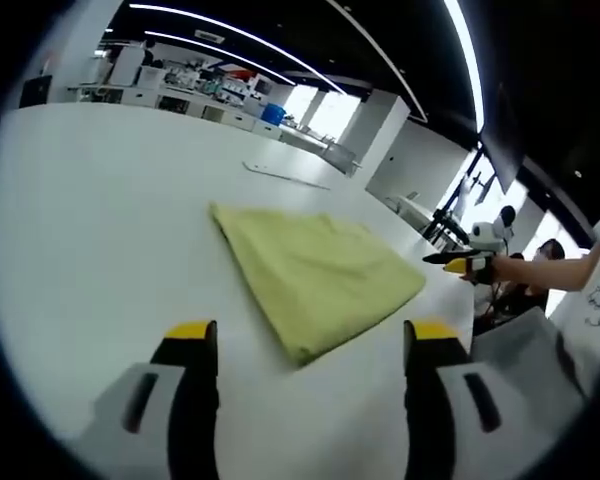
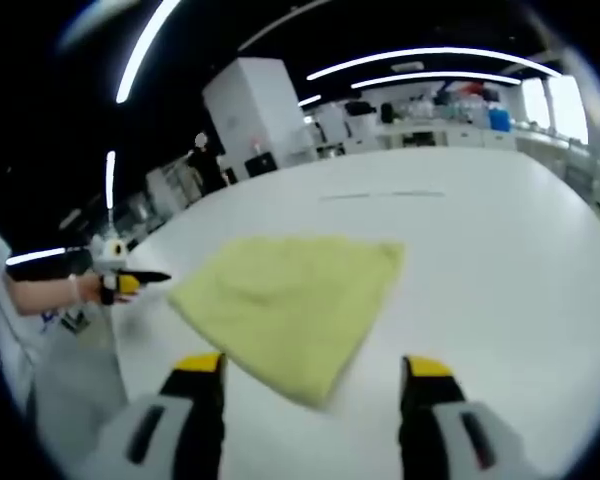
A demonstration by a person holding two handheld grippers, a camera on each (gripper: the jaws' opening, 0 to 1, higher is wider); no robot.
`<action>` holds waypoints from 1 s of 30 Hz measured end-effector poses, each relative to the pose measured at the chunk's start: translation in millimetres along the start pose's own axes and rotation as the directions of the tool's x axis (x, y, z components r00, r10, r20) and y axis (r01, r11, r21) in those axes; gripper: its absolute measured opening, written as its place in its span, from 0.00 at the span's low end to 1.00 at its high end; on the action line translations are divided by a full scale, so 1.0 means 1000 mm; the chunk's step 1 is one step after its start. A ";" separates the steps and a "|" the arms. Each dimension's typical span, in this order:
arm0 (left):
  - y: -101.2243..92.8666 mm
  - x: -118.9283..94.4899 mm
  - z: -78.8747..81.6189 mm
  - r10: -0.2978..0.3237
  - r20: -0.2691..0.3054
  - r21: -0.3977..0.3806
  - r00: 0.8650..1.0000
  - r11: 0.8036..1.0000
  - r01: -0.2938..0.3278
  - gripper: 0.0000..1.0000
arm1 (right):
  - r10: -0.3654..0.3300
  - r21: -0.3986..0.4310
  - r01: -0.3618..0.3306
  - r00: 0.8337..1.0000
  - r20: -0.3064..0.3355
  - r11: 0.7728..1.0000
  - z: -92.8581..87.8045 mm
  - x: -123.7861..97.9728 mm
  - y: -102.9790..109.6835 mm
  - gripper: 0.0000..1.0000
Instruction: Fold the garment on the visible template until the final outline fits inside the template.
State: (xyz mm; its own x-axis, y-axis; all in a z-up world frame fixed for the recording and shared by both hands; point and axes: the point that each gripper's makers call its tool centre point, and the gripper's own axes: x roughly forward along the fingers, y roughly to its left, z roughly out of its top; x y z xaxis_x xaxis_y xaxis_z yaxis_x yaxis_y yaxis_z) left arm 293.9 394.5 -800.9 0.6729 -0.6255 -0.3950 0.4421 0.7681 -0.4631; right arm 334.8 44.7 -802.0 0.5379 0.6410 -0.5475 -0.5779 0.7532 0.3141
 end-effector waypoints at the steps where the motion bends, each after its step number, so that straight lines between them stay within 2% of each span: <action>1: 0.002 0.000 -0.004 0.001 -0.006 0.001 1.000 1.000 -0.001 0.69 | 0.001 0.001 -0.001 1.000 -0.001 1.000 -0.001 0.000 0.000 0.68; 6: 0.003 -0.001 -0.015 0.004 -0.022 -0.007 1.000 1.000 -0.005 0.55 | 0.014 0.019 -0.014 1.000 -0.015 1.000 -0.010 0.003 0.001 0.60; 10: 0.004 0.001 -0.018 0.032 -0.024 0.003 0.999 0.999 -0.032 0.41 | 0.023 0.021 -0.023 0.999 -0.033 1.000 -0.016 0.003 0.003 0.52; 16: 0.008 0.004 -0.020 0.052 -0.038 0.011 0.998 0.999 -0.052 0.28 | 0.028 0.024 -0.026 0.998 -0.047 0.999 -0.022 0.004 0.004 0.45; 26: 0.010 0.008 -0.023 0.034 -0.067 0.038 0.997 0.999 -0.032 0.19 | 0.027 0.032 -0.025 0.997 -0.072 0.999 -0.031 0.005 0.002 0.26; 30: 0.011 0.008 -0.023 0.029 -0.070 0.035 0.997 0.999 -0.027 0.17 | 0.034 0.033 -0.031 0.996 -0.080 0.999 -0.034 0.007 0.004 0.23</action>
State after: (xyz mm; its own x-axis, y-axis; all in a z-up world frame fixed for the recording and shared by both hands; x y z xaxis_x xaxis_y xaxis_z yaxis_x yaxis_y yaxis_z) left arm 290.4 394.9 -827.4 0.6422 -0.6107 -0.4633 0.4442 0.7890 -0.4244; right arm 315.7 47.2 -830.7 0.4674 0.6521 -0.5970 -0.5735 0.7375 0.3566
